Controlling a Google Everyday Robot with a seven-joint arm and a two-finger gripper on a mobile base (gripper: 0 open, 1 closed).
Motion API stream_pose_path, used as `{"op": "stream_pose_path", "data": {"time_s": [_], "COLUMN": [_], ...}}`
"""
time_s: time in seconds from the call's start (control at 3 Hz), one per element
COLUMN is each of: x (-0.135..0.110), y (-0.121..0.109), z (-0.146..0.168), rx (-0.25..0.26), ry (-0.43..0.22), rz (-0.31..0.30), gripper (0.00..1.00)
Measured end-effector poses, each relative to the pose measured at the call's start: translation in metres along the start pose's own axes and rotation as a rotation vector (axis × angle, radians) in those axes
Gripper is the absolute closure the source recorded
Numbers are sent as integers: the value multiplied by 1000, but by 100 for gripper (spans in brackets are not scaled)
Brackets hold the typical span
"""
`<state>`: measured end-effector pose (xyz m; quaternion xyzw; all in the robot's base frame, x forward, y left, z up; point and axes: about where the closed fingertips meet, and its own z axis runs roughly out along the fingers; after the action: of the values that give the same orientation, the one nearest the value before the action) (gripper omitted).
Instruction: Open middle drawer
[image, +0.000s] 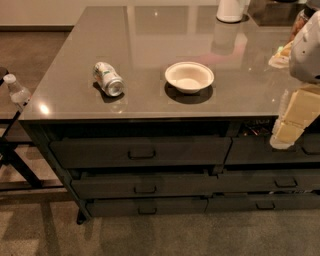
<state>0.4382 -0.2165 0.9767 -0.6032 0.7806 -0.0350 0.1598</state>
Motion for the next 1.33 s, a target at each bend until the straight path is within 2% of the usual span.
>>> {"op": "stream_pose_path", "data": {"time_s": [0.67,1.0,1.33], "x": [-1,-6,-4], "y": [1,19,47], "z": [5,33,101], "rx": [7,9,-53], "ry": [-8,-23,-2], "rz": [19,55,76], "gripper": [0,0,0]}}
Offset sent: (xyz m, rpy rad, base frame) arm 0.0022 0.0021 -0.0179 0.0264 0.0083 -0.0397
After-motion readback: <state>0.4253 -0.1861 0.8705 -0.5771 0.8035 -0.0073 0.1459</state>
